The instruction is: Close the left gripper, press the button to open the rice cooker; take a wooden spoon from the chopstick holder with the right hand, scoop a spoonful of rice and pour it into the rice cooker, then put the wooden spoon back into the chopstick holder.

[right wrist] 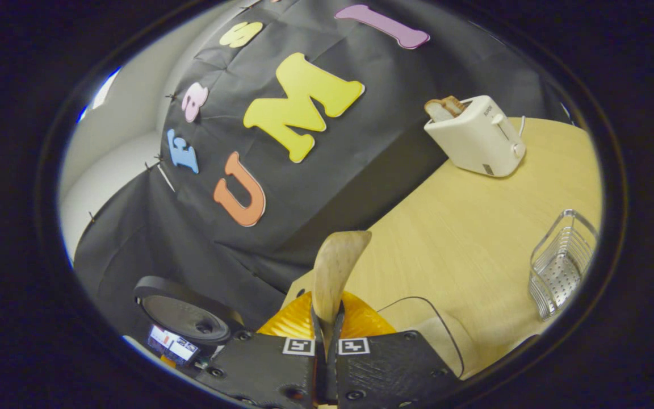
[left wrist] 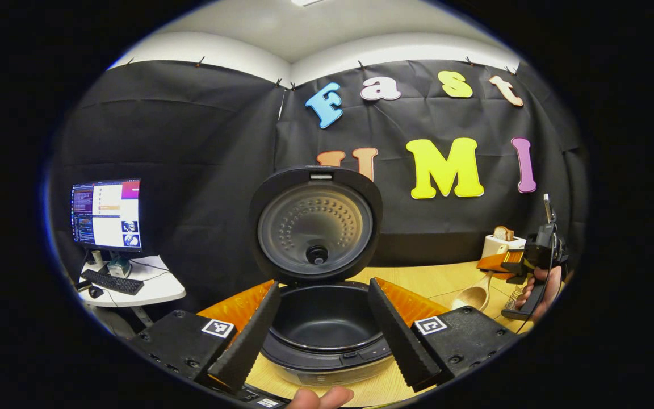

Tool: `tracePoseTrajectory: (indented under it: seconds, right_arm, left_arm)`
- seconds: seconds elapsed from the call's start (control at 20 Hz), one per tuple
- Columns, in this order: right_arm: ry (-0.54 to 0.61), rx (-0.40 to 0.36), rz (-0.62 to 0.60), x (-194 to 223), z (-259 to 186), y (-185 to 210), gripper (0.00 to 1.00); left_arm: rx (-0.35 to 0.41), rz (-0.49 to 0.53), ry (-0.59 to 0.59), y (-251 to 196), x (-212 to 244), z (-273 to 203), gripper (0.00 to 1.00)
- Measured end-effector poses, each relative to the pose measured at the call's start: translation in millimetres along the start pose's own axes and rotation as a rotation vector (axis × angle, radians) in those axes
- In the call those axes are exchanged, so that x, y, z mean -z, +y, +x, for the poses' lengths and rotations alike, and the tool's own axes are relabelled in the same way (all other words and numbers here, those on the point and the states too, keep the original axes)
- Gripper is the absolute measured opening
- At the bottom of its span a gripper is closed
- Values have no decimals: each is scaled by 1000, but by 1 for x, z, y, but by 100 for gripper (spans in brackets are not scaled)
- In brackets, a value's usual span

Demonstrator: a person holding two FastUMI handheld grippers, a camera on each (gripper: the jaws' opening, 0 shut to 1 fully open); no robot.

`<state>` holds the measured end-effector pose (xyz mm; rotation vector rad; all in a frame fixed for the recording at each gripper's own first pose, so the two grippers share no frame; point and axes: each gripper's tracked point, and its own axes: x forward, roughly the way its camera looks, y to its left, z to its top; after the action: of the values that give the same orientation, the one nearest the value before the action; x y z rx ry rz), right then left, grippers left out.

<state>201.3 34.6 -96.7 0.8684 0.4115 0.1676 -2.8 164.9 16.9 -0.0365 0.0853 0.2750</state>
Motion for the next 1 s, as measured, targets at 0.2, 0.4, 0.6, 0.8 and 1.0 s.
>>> tracePoseTrajectory:
  seconds: [0.2,0.4,0.6,0.8,1.0]
  right_arm:
    - [-20,-4,6,-15,-3,1,0]
    - [-33,-30,9,-25,-4,16,0]
    - [-28,-62,9,-23,2,42,0]
    - [-6,-107,-14,-11,14,82,0]
    - [32,-182,-32,14,26,137,0]
  left_arm:
    - [-2,5,-4,-4,-1,0,99]
    - [-11,-7,-3,1,-1,0,99]
    - [-18,-7,12,9,4,2,99]
    - [-34,-1,34,18,13,3,99]
    - [-43,-14,31,28,12,0,99]
